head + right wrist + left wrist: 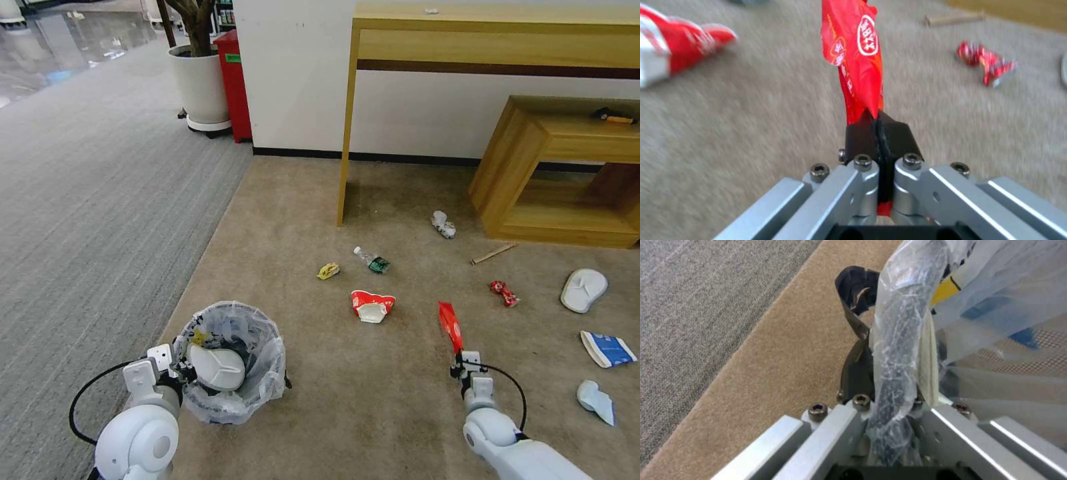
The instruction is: Pick up the trash bin and place the garbage on the floor into it.
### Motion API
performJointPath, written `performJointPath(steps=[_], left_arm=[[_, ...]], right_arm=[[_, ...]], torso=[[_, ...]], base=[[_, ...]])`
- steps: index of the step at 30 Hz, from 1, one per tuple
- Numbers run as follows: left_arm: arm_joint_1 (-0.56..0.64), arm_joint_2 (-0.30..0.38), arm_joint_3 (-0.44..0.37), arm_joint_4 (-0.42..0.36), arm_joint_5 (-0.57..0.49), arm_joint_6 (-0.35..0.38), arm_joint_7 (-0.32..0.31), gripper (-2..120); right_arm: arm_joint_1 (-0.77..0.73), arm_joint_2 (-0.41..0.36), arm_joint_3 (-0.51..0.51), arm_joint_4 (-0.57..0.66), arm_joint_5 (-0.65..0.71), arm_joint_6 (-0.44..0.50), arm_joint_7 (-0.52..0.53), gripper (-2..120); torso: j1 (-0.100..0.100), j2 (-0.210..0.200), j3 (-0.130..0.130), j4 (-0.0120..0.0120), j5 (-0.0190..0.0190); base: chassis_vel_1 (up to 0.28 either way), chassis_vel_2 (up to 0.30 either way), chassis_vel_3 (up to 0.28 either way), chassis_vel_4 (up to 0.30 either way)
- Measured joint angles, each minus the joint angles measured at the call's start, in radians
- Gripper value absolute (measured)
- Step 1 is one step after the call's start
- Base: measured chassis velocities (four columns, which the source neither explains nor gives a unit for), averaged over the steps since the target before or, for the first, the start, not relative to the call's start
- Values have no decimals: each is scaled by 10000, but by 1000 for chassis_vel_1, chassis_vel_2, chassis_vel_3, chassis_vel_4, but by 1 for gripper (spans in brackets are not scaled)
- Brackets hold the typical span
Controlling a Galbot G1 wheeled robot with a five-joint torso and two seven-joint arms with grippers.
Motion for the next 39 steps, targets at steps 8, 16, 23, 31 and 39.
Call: performJointPath(steps=[8,16,23,31,39], left_arm=[[-74,-24,74,150,11,-3,1,0],[-77,42,87,52,-50,40,-24,0],[-124,19,172,39,-59,84,-37,0],[-282,-84,241,209,-45,110,-73,0],[-465,-148,363,372,-13,157,-116,0]], right_arm=[[-199,-713,155,1654,-344,200,-115,0],[8,-1909,177,3588,10,109,-197,0],[465,-2632,-125,5068,572,-153,-226,0],[1098,-2904,-983,5991,710,-365,-100,0],[2623,-3275,-2431,6446,1086,-403,-105,0]], torso=[[0,1,0,1,2],[0,1,0,1,-1],[0,0,0,1,0],[0,1,0,2,1],[0,1,0,1,2]], base=[[0,0,0,0],[0,0,0,0],[0,0,0,0],[0,0,0,0],[0,0,0,0]])
